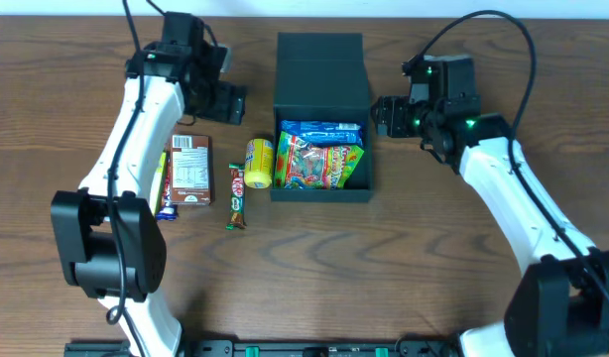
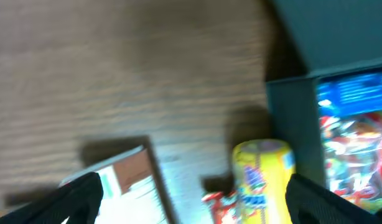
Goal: Pack container
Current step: 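Withdraw the right gripper up and to the right of the box, then grasp the brown snack box with the left gripper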
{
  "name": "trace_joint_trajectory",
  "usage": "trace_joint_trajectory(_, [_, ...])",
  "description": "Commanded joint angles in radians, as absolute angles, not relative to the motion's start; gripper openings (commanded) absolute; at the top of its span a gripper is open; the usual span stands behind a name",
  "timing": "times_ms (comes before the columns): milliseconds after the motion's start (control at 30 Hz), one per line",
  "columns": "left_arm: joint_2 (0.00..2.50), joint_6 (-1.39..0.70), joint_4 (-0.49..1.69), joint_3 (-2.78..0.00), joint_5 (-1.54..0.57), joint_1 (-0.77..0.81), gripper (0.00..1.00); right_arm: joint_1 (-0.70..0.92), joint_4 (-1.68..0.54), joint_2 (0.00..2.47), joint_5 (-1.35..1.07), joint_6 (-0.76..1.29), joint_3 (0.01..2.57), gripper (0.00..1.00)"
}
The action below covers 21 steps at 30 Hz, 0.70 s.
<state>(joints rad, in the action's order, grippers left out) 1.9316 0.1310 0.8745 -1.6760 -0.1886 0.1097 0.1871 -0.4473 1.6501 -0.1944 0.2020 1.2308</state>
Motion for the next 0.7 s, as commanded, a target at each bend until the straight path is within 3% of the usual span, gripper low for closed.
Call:
trace_joint_trajectory(0, [1.904,0.142,0.917,-1.671,-0.096,0.104,0.95,0.183,-0.461,1.644,-0.184,0.193,1.242,0.93])
trace_joint_trajectory(33, [1.904,0.156,0.934,-1.671,-0.087,0.104,0.96,0.182,-0.464,1.644,-0.184,0.193,1.242,0.99])
trace_joint_trajectory(400, [1.904,0.199,1.009,-1.671,-0.150,0.105,0.95,0.182,-0.468,1.642,-0.184,0.193,1.243,0.99])
trace_joint_trajectory(667, [1.904,0.110,1.060,-1.628,0.049,0.105,0.96,0.182,-0.491,1.642,-0.184,0.178,1.243,0.99])
